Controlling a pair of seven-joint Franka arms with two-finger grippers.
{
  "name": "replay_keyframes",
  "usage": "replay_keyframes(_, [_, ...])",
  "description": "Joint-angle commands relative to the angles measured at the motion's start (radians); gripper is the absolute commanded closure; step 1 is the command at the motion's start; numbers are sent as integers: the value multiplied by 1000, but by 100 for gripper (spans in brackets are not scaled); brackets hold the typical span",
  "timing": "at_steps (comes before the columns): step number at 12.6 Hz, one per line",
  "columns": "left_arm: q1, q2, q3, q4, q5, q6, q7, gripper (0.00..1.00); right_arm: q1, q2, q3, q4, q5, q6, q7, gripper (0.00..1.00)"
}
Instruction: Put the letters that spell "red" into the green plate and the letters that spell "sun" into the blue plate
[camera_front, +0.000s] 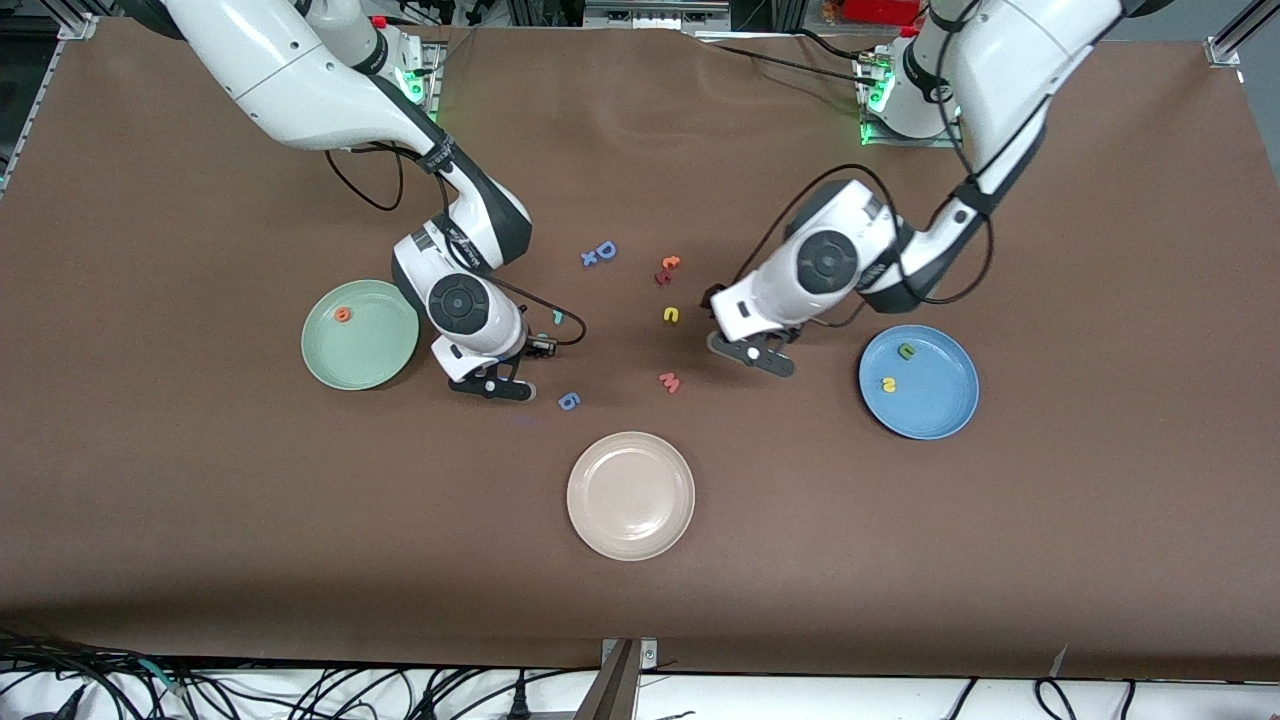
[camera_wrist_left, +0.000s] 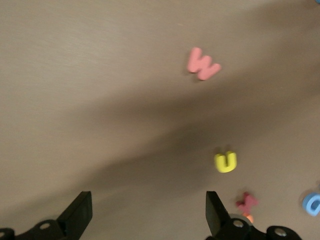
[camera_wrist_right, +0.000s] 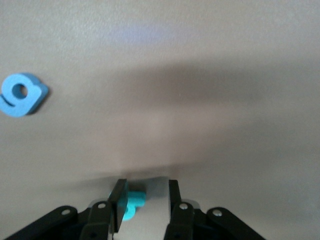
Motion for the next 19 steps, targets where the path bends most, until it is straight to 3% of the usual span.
replay_keyframes(1, [-49,39,17,9,119,52,-130,0,1,-26,11,-22,-9,-10,42,59])
replay_keyframes(6, [-146,86,31,10,148,139,-251,1,2,-20,20,-22,-7,20,72,54])
replay_keyframes(10, [-310,99,168,13,148,217,-329,2,5,-15,31,-24,-7,40,98,50])
replay_keyframes(13, [-335,100,190,24,150,220,-329,9,5,-15,29,-36,-12,40,98,50])
replay_keyframes(16, [-335,105,190,26,177,222,-331,29,5,-8,29,-54,-13,76,93,50])
replay_keyframes(19, [-333,105,190,24,171,222,-390,77,5,-3,28,-56,-13,79,93,50])
